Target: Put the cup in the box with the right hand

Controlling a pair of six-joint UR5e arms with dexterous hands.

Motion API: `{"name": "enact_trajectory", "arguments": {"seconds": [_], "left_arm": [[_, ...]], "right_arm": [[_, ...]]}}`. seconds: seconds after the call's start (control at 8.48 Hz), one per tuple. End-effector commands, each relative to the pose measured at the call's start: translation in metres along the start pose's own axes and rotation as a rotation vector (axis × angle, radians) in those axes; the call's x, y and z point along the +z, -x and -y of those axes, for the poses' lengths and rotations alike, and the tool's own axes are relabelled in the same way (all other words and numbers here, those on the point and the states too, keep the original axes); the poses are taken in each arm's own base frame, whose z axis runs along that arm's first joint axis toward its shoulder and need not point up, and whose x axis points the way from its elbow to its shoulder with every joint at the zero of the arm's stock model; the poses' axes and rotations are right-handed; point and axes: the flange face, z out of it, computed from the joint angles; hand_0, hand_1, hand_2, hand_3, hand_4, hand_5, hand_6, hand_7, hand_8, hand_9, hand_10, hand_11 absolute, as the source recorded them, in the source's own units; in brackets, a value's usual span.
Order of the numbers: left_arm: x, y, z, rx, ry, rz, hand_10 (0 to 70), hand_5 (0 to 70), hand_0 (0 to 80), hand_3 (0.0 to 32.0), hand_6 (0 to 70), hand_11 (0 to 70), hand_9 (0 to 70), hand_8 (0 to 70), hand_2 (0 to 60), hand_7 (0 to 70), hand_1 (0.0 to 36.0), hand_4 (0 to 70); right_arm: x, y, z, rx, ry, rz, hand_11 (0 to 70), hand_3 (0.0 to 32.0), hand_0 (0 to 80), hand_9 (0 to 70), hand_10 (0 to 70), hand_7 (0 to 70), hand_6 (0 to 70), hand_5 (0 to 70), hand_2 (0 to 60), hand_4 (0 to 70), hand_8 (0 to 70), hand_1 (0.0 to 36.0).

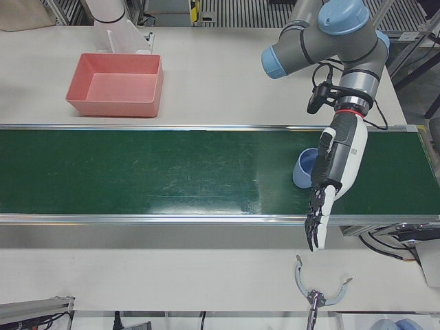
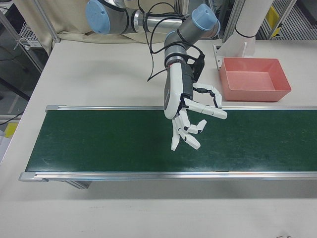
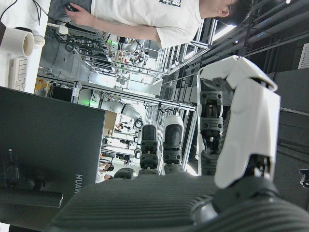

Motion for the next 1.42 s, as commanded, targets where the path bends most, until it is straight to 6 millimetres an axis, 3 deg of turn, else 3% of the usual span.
{"name": "enact_trajectory", "arguments": {"seconds": [0.0, 0.12, 0.24, 0.47, 0.59, 0.71, 0.94, 1.06, 1.3], "left_arm": [[0.0, 0.0, 0.0, 0.0, 0.001, 0.0, 0.0, 0.0, 0.0, 0.0, 0.0, 0.0, 0.0, 0.0, 0.0, 0.0, 0.0, 0.0], [0.0, 0.0, 0.0, 0.0, 0.001, 0.0, 0.0, 0.0, 0.0, 0.0, 0.0, 0.0, 0.0, 0.0, 0.0, 0.0, 0.0, 0.0], [0.0, 0.0, 0.0, 0.0, 0.0, -0.001, 0.0, 0.0, 0.0, 0.0, 0.0, 0.0, 0.0, 0.0, 0.0, 0.0, 0.0, 0.0], [0.0, 0.0, 0.0, 0.0, 0.001, 0.0, 0.0, 0.0, 0.0, 0.0, 0.0, 0.0, 0.0, 0.0, 0.0, 0.0, 0.0, 0.0], [0.0, 0.0, 0.001, 0.0, -0.001, 0.0, 0.0, 0.0, 0.0, 0.0, 0.0, 0.0, 0.0, 0.0, 0.0, 0.0, 0.0, 0.0], [0.0, 0.0, 0.001, 0.0, -0.001, -0.001, 0.0, 0.0, 0.0, 0.0, 0.0, 0.0, 0.0, 0.0, 0.0, 0.0, 0.0, 0.0], [0.0, 0.0, 0.001, 0.0, -0.001, -0.001, 0.0, 0.0, 0.0, 0.0, 0.0, 0.0, 0.0, 0.0, 0.0, 0.0, 0.0, 0.0], [0.0, 0.0, 0.001, 0.0, -0.001, 0.0, 0.0, 0.0, 0.0, 0.0, 0.0, 0.0, 0.0, 0.0, 0.0, 0.0, 0.0, 0.0], [0.0, 0.0, 0.001, 0.0, -0.001, -0.001, 0.0, 0.0, 0.0, 0.0, 0.0, 0.0, 0.0, 0.0, 0.0, 0.0, 0.0, 0.0]], "right_arm": [[0.001, -0.026, 0.021, -0.054, -0.043, -0.013, 0.0, 0.0, 53.5, 26.6, 0.0, 70.0, 17.3, 3.9, 37.1, 60.4, 9.3, 26.0], [0.007, -0.031, 0.033, -0.075, -0.06, -0.012, 0.0, 0.0, 50.7, 25.2, 0.0, 70.0, 15.9, 3.1, 30.4, 54.4, 8.8, 21.7], [0.008, -0.033, 0.031, -0.076, -0.059, -0.013, 0.0, 0.0, 49.3, 25.0, 0.0, 70.0, 15.4, 2.6, 27.5, 53.4, 8.8, 19.4], [0.009, -0.036, 0.035, -0.082, -0.065, -0.019, 0.0, 0.0, 47.1, 26.2, 0.0, 70.0, 15.9, 1.1, 19.4, 59.9, 9.0, 13.7], [0.009, -0.037, 0.036, -0.082, -0.065, -0.019, 0.0, 0.0, 44.8, 25.7, 0.0, 70.0, 15.2, 0.0, 2.9, 63.8, 8.5, 5.3], [0.009, -0.04, 0.042, -0.091, -0.069, -0.025, 0.0, 0.0, 39.6, 24.6, 0.0, 70.0, 13.8, 0.0, 0.0, 61.8, 7.9, 0.1], [0.01, -0.055, 0.053, -0.045, -0.025, -0.028, 0.0, 0.0, 45.3, 24.7, 0.2, 70.0, 13.8, 0.0, 0.0, 70.0, 8.0, 0.0], [0.01, -0.06, 0.065, -0.015, -0.005, -0.023, 0.6, 0.0, 46.2, 23.9, 1.0, 70.0, 13.3, 0.0, 0.0, 70.0, 7.6, 0.0], [0.011, -0.062, 0.072, -0.006, 0.003, -0.026, 2.3, 0.0, 46.2, 20.2, 1.9, 58.5, 10.8, 0.0, 0.0, 61.1, 6.3, 0.0]]}}
